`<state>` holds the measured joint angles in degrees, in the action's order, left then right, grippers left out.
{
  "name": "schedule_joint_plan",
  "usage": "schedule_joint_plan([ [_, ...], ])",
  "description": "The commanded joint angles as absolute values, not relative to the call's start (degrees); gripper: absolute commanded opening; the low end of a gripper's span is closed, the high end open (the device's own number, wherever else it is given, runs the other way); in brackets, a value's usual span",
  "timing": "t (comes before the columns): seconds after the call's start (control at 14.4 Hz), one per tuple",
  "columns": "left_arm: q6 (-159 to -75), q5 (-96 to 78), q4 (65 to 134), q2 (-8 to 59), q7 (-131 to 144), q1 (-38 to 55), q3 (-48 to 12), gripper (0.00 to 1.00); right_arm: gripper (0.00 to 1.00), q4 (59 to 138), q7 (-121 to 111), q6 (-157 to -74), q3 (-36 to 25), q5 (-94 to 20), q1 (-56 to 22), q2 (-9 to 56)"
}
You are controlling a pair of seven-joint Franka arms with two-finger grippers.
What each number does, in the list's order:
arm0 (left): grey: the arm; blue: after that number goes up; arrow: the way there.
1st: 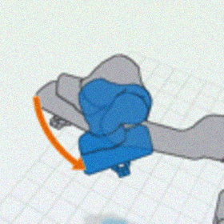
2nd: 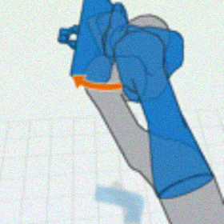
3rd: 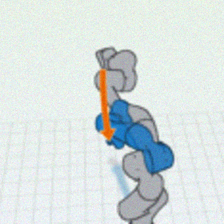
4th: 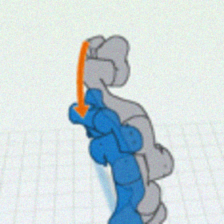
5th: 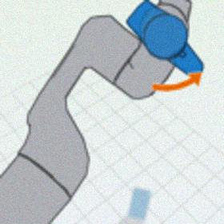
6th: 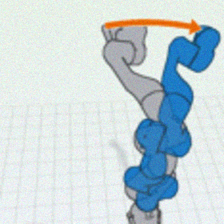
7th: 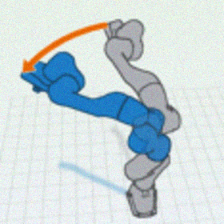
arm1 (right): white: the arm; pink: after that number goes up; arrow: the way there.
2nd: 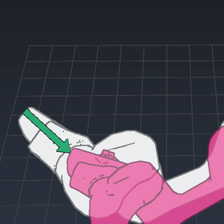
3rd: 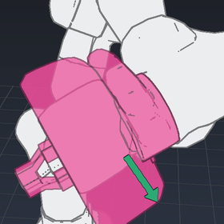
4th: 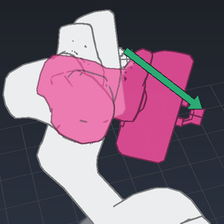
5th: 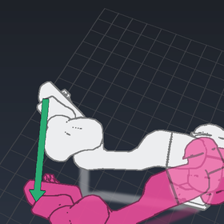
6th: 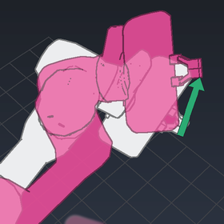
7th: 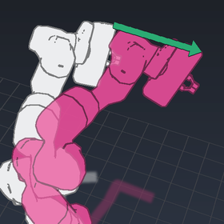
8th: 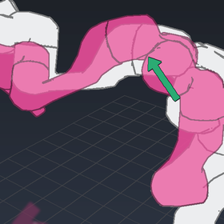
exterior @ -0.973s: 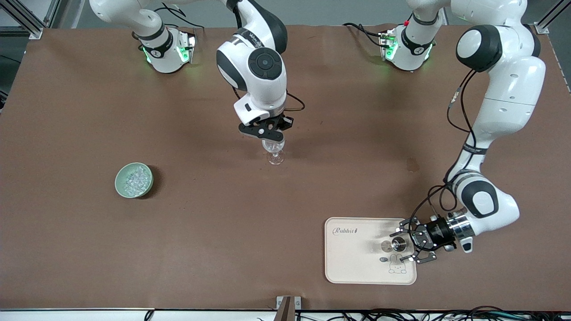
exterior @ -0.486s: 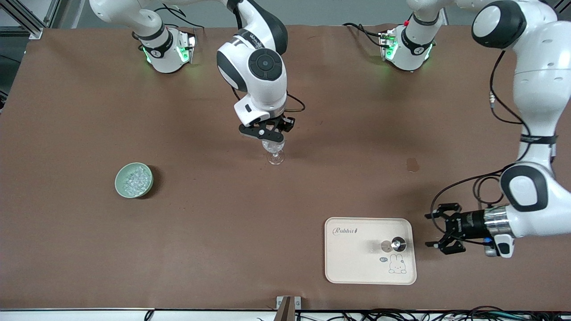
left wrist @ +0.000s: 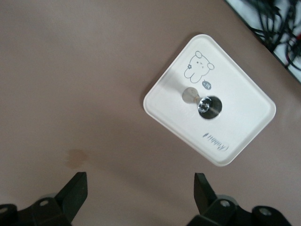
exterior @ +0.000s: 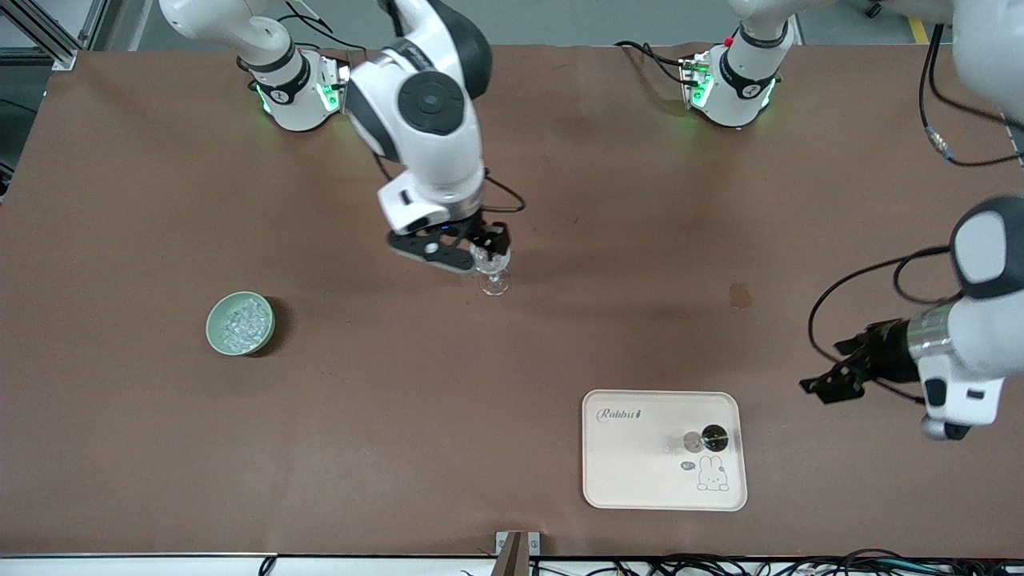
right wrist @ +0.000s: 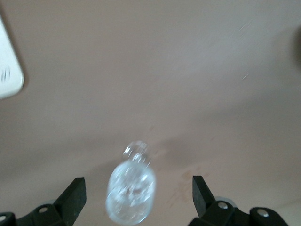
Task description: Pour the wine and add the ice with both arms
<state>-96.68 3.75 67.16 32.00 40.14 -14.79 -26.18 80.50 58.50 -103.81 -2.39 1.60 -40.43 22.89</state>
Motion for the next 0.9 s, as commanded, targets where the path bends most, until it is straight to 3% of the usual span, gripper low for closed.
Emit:
schedule_joint_plan([
  [0.0,-92.3,8.2,69.3,23.3,27.8,-16.1,-25.9,1.00,1.00,81.6,53.5,-98.5,-1.8,3.5,-33.5,15.6],
  [0.21,-89.7,12.3,69.5,17.6,14.4,-16.2,-25.4,1.00,1.00,81.7,42.8,-91.0,-1.8,3.7,-24.4,9.7],
  [0.56,-83.9,11.6,71.4,10.6,10.2,-13.9,-25.0,1.00,1.00,82.0,21.1,-86.7,-1.6,3.6,-7.5,3.3],
  [0.83,-83.9,5.4,80.5,2.4,9.3,0.8,-5.8,1.00,1.00,82.2,6.7,-84.6,-1.8,2.8,1.2,0.7],
])
